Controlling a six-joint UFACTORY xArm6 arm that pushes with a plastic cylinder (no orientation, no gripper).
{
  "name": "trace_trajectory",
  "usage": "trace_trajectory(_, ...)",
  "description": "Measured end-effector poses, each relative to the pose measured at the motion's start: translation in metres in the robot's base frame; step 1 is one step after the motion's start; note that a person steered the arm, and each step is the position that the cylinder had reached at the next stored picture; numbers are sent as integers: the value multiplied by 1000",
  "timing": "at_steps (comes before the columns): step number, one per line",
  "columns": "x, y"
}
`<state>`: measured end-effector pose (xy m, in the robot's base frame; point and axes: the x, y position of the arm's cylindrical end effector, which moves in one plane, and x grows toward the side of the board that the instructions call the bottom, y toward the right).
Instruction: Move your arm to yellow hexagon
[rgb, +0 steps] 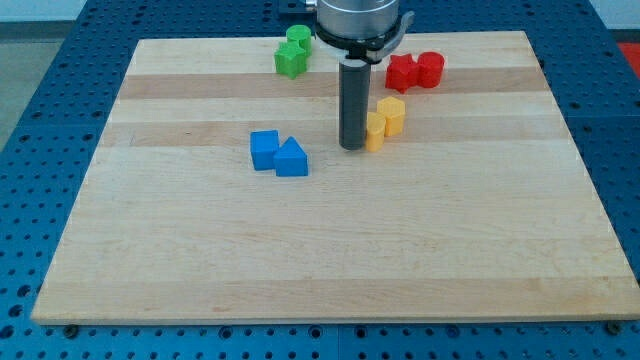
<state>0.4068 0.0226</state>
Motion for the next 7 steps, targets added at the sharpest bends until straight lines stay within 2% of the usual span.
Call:
trace_trajectory(4,0,-8)
trace_trajectory(6,-10,-67)
trace_trajectory(7,-36,-82)
